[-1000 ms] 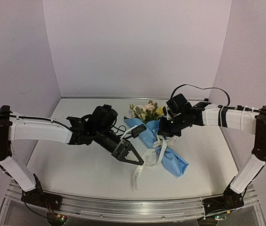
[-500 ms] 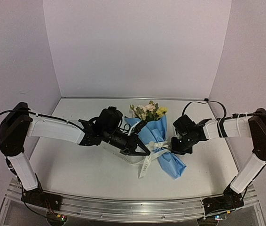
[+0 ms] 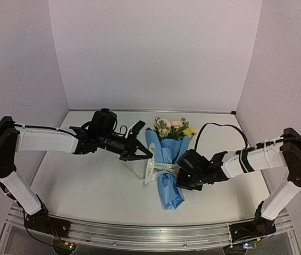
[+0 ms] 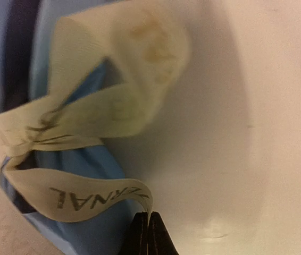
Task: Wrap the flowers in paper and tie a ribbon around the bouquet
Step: Cross the half-tied ribbon over the folded bouquet.
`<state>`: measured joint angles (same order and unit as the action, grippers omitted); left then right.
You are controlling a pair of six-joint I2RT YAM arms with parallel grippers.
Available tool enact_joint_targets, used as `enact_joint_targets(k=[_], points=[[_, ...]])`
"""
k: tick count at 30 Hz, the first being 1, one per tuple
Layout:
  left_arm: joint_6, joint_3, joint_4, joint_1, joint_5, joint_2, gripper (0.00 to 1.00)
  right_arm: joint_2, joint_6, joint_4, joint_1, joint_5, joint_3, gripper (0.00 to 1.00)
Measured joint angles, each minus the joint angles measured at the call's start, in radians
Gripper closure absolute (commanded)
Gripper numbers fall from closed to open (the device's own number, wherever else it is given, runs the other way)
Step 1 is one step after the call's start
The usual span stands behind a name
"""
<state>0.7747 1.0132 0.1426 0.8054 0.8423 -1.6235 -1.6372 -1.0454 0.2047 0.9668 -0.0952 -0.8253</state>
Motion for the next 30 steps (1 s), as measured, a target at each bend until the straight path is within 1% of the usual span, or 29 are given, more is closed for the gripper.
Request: enact_joint_targets(k=[3,7,10,14,18,23,26,30], points=[[0.002,-0.021,-0.029,-0.041,0.026,0.079,1.0,-0.051,-0.033,0.006,0.027,-0.014,-0.12,1.0],[0.048,-0.041,-0.01,-0.067,0.064,0.159,1.0,-0.073,-0.005,0.127,0.022,-0.057,-0.311,1.0],[0.148,-0.077,0.075,-0.066,0.081,0.186,1.0,-0.072,0.039,0.183,0.007,-0.069,-0.394,1.0],[0.374,-0.191,0.286,-0.05,0.046,0.182,1.0,-0.081,0.113,0.25,-0.058,-0.001,-0.433,1.0],[0.541,-0.241,0.429,0.009,-0.049,0.124,1.0,-0.138,0.191,0.285,-0.12,0.086,-0.489,1.0],[0.676,-0.243,0.57,0.118,-0.201,0.03,1.0,-0.183,0.258,0.293,-0.165,0.196,-0.518,1.0],[0.716,-0.229,0.63,0.176,-0.272,-0.041,1.0,-0.214,0.291,0.295,-0.193,0.282,-0.542,1.0],[0.688,-0.105,0.587,0.242,-0.305,-0.17,1.0,-0.238,0.325,0.295,-0.226,0.358,-0.556,1.0]])
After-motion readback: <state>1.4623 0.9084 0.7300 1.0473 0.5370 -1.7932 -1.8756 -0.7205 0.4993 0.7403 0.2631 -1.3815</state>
